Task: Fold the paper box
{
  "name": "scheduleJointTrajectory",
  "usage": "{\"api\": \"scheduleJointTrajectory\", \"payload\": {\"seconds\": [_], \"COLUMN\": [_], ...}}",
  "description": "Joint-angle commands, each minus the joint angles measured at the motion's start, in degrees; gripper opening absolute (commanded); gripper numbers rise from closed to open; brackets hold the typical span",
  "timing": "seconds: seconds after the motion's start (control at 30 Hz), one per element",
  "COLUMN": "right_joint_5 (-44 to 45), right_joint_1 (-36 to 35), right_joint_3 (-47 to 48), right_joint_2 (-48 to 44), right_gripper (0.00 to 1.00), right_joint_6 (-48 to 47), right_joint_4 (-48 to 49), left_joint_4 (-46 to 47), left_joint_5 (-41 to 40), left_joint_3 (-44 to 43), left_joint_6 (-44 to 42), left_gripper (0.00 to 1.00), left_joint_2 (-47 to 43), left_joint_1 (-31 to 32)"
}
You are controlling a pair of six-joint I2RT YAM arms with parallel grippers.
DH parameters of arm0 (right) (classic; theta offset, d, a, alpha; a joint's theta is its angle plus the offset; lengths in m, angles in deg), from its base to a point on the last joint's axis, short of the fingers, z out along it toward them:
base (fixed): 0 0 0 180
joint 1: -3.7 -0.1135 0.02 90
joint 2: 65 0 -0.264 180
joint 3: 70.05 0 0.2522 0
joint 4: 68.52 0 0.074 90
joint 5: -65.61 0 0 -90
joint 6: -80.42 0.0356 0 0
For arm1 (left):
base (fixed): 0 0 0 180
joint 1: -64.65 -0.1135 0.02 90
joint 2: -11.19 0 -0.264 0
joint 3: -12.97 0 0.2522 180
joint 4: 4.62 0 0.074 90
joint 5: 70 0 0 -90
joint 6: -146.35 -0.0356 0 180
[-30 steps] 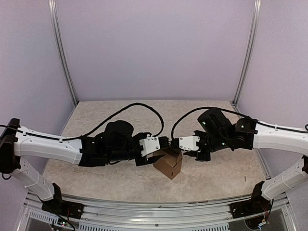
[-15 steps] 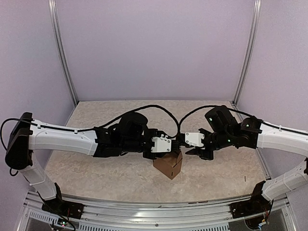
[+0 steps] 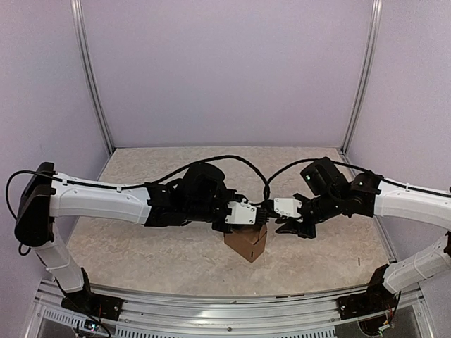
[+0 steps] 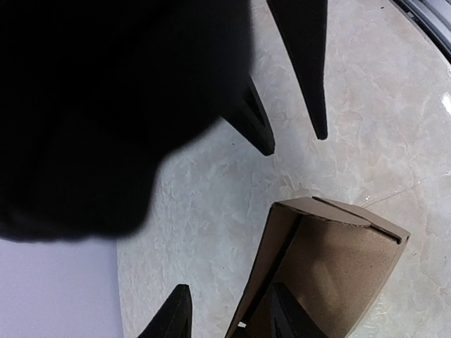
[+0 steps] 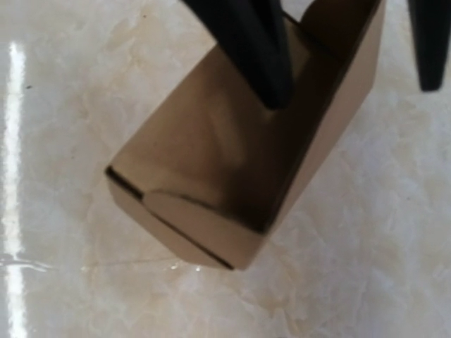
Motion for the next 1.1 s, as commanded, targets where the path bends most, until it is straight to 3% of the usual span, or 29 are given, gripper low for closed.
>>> {"api": "scheduleJointTrajectory", "payload": {"seconds": [0.0, 0.23, 0.67, 1.07], "right_joint_5": [-2.5, -6.2, -14.6, -18.0], "right_joint_1": [0.4, 2.9, 6.2, 10.2], "right_joint_3": [1.8, 1.9, 0.4, 0.6], "right_joint_2": [-1.5, -4.2, -2.5, -4.8], "right_gripper": [0.27, 0.31, 0.34, 0.34], "right_joint_6": [-0.5, -1.3, 0.9, -0.9], "right_joint_4": [-0.5, -4.1, 1.1, -3.4], "left_joint_4": [2.4, 5.6, -0.4, -1.6], "left_joint_5": [-0.4, 0.1, -0.4, -0.3], "left_joint_3": [2.0, 3.0, -2.4, -2.9], "left_joint_6": [-0.2, -0.7, -2.9, -2.7], "left_gripper": [0.39, 0.41, 0.36, 0.32], "left_joint_2": [0.3, -2.0, 2.5, 3.7], "left_joint_1": [1.0, -0.6, 0.4, 0.6]}}
